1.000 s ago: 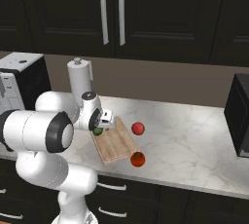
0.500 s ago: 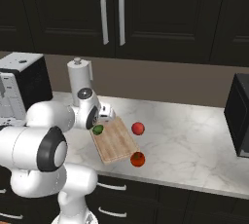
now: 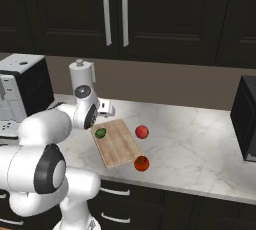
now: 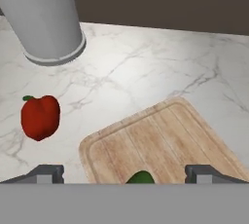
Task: Place the avocado, onion, tomato, and bell pepper on the cutting board.
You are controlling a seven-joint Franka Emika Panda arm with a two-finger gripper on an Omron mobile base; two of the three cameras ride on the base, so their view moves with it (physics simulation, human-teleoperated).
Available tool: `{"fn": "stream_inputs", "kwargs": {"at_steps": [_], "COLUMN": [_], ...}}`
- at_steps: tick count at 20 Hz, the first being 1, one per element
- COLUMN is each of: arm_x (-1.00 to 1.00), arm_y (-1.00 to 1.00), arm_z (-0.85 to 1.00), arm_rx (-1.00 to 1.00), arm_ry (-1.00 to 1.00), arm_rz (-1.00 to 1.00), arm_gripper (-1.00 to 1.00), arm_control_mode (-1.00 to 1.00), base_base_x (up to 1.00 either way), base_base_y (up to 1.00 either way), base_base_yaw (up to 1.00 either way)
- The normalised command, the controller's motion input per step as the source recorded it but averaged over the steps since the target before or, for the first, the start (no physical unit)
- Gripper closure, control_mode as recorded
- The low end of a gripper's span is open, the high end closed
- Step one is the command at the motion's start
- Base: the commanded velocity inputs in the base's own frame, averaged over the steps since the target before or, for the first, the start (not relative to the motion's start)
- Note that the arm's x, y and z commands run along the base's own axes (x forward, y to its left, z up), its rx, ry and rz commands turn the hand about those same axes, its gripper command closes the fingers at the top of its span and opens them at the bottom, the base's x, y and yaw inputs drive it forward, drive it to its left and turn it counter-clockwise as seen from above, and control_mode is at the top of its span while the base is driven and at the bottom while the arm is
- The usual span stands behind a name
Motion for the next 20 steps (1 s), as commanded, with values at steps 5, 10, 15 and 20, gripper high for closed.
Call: {"fn": "stream_inputs", "kwargs": {"at_steps": [5, 10, 15, 20], "arm_x": [0.00, 0.00, 0.00, 0.01], "arm_y": [0.40, 0.39, 0.33, 0.23], "arm_z": [0.26, 0.09, 0.00, 0.00], "arm_rx": [0.00, 0.00, 0.00, 0.00], "arm_ry": [-0.05, -0.02, 0.00, 0.03], "arm_rz": [0.03, 0.01, 0.00, 0.00], "arm_gripper": [-1.00, -1.00, -1.00, -1.00], "arm_control_mode": [-1.00, -1.00, -1.00, -1.00], "base_base_x": [0.00, 0.00, 0.00, 0.00], "base_base_y": [0.00, 0.00, 0.00, 0.00], "base_base_yaw": [0.00, 0.00, 0.00, 0.00]}}
